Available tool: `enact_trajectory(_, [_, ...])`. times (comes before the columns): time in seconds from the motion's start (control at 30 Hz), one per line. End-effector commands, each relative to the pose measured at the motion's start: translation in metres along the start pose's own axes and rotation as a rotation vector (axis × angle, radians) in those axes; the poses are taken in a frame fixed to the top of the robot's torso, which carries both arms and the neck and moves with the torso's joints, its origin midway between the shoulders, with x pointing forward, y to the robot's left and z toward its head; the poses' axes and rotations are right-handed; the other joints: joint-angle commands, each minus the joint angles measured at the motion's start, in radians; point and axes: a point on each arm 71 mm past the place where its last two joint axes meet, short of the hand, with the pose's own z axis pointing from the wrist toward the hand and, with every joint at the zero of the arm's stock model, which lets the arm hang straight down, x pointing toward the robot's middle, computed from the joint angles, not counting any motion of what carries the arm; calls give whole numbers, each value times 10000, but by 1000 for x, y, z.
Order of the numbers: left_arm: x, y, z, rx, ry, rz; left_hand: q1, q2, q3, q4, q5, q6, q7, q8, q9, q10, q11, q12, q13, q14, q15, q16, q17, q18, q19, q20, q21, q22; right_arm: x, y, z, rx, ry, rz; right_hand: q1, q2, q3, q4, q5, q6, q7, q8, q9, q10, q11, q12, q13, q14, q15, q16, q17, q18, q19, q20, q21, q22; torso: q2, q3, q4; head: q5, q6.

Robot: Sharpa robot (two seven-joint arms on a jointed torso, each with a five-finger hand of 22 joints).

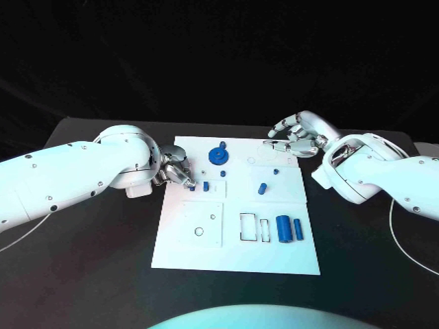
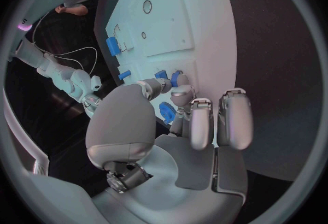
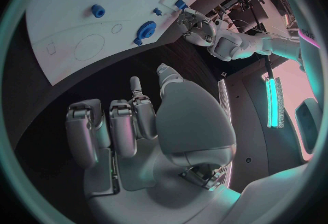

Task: Assemble the parts on the task board

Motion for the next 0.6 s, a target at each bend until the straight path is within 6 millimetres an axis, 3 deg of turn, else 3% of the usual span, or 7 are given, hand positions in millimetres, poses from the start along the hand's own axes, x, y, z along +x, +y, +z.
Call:
enact_trajectory(0.03, [8,-1,3,-61,375,353,-89,-62,1997,-2062,113,99,-13,-14,4,93,-12,63,46,944,-62,36,2175,-155,69,-44,49,12,1,1,0,-80,125,-85,-111,8,34,5,57,17,-72,67,15,-21,-42,-38,1187,992,-60,-9,2509,-144,1062,-87,45,2631,-5,-5,10,-10,-2])
enact_trajectory(0.6, [6,2,2,-156,131,366,-166,-133,1993,-2119,571,217,-43,-31,-28,233,-43,171,259,953,-91,55,2217,-172,102,-58,106,109,2,1,0,-88,127,-86,-111,8,34,5,57,17,-72,67,15,-21,-42,-38,1187,992,-60,-9,2509,-144,1062,-87,45,2631,-3,-1,7,-8,-6])
